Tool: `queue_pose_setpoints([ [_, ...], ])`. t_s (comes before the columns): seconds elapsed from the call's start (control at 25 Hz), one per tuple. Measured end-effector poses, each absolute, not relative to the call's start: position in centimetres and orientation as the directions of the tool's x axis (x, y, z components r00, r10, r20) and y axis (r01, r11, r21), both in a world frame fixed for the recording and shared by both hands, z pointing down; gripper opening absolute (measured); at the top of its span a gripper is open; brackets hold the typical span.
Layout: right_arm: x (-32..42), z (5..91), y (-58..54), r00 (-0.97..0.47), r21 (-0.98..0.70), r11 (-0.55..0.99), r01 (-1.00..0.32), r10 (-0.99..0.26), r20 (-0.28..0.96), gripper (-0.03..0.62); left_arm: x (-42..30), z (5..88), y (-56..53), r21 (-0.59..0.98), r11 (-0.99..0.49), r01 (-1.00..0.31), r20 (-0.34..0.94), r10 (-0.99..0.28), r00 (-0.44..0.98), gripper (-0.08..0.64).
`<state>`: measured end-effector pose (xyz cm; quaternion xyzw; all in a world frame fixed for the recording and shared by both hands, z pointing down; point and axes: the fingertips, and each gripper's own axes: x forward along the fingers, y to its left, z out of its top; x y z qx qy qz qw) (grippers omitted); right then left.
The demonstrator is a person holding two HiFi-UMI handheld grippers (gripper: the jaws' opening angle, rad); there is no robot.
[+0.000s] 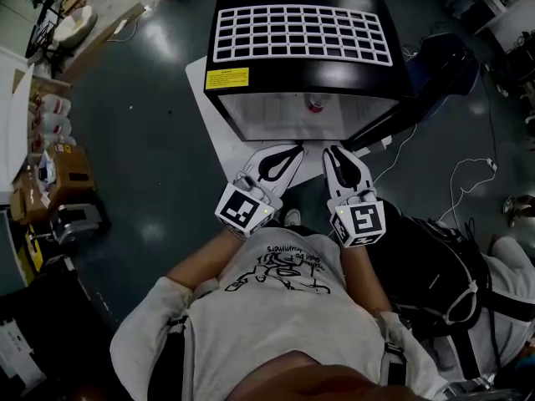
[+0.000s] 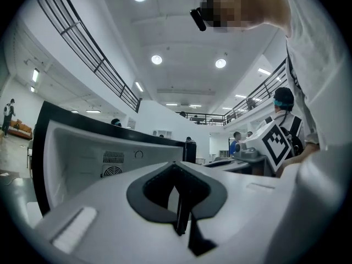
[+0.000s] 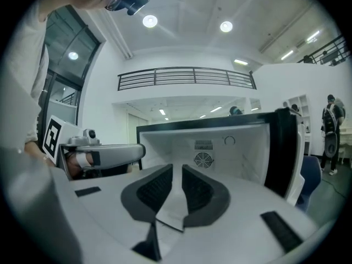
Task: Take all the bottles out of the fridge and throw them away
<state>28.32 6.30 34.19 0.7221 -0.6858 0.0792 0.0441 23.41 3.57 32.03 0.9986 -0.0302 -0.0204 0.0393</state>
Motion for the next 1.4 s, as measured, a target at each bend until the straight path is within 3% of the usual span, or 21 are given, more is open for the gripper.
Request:
queue_pose_setpoints([
  [0.76, 31.9, 39.0, 2.5, 0.108, 0.002, -0.111, -0.994, -0.971, 0.212, 0.107, 26.4, 35.8, -0.2, 0.052, -0.997, -0.053, -0.052, -0.056, 0.997, 0.009],
  [1.4, 35.6, 42.1, -1.3, 0.144, 0.039, -0.138, -0.99, -0.963, 0.229, 0.137, 29.7, 38.6, -3.7, 0.048, -0.996, -0.077, -0.027, -0.078, 0.997, 0.009],
])
